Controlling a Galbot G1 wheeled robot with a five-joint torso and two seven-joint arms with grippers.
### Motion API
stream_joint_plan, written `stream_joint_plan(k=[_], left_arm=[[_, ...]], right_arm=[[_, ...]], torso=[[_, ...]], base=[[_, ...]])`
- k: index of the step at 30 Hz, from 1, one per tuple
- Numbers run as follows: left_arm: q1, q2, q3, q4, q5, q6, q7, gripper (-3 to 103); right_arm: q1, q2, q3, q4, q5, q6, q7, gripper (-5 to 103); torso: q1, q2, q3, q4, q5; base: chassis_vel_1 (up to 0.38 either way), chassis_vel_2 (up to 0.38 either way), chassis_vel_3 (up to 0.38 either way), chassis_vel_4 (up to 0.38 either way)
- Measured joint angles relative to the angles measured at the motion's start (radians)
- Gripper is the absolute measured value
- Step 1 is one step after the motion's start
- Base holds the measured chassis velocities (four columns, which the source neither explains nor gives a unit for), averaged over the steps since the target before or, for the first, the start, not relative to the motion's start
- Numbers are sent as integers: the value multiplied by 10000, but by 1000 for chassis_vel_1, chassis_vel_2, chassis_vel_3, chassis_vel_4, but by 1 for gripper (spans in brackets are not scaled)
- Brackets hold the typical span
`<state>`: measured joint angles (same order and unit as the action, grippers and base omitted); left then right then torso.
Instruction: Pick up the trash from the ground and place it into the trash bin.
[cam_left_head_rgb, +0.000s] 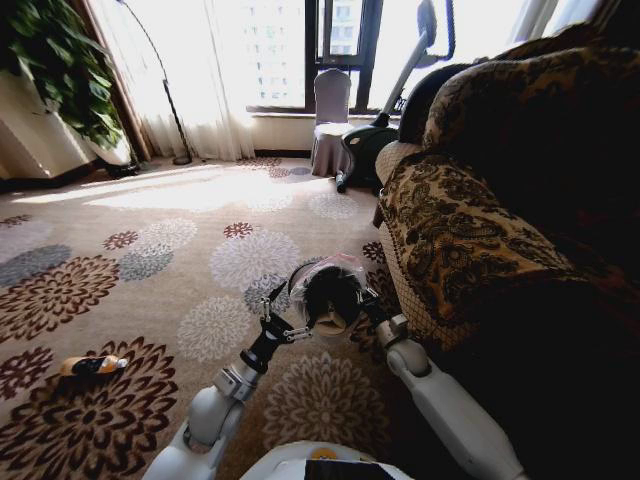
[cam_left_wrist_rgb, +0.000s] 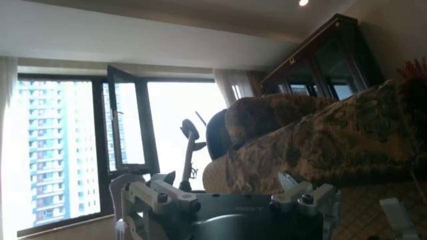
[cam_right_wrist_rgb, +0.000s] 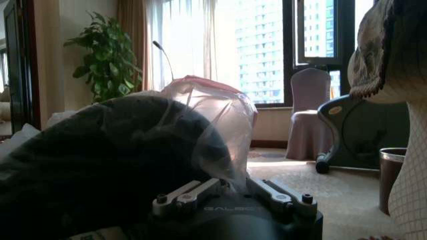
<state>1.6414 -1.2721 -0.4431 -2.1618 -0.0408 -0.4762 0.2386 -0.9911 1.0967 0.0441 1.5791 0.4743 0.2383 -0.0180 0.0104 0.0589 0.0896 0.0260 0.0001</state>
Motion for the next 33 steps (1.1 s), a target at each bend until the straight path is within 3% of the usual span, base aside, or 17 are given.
stream_joint_plan(k=[1,3,4,5,7,8,9,11,12,13,17,24,33], left_arm=[[0,0,0,0,0,0,0,100],[393,-281,-257,-65,0,4,-930,100],[393,-281,-257,-65,0,4,-930,100],[471,-426,-386,-61,-39,354,-1844,100],[456,-544,-474,52,-74,1274,-3045,100],[456,-544,-474,52,-74,1274,-3045,100],[331,-627,-561,341,-251,2378,-4269,100],[50,-683,-673,794,-914,3624,-5561,100],[50,-683,-673,794,-914,3624,-5561,100],[-78,-706,-786,1037,-1270,4082,-5952,100],[-223,-731,-1124,1593,-1648,4507,-6235,100],[-514,-598,-2139,3203,-1833,4234,-5809,100],[-552,-663,-2495,4299,-2036,4287,-5752,100]], right_arm=[[0,0,0,0,0,0,0,0],[-125,0,53,252,-5,0,0,0],[-125,0,53,252,-5,0,0,0],[-220,-9,76,420,-18,3,0,0],[-323,-45,90,563,-48,3,-2,0],[-323,-45,90,563,-48,3,-2,0],[-412,-94,92,675,-89,3,-2,0],[-517,-163,114,850,-100,2,-1,0],[-517,-163,114,850,-100,2,-1,0],[-569,-212,145,953,-94,3,-2,0],[-678,-374,239,1128,-57,18,-4,0],[-796,-315,560,1213,57,123,-4,0],[-898,-266,608,1157,61,223,-2,0]], torso=[[0,0,0,0,0],[0,0,0,-1,0],[0,0,0,-1,0],[0,0,1,-2,1],[1,0,2,-2,1],[1,0,2,-2,1],[1,0,3,-4,0],[2,0,3,-5,-2],[2,0,3,-5,-2],[1,0,2,-4,-4],[-1,0,1,-3,-3],[-2,0,0,-2,-2],[0,1,2,-2,-2]], base=[[0,0,0,0],[0,0,0,0],[0,0,0,0],[40,-18,-51,33],[107,-32,-92,40],[107,-32,-132,46],[158,-48,-132,48],[182,-70,-237,50],[205,-73,-279,51],[285,-73,-308,42],[339,-19,-334,27],[359,83,-347,-80],[350,258,-334,-285]])
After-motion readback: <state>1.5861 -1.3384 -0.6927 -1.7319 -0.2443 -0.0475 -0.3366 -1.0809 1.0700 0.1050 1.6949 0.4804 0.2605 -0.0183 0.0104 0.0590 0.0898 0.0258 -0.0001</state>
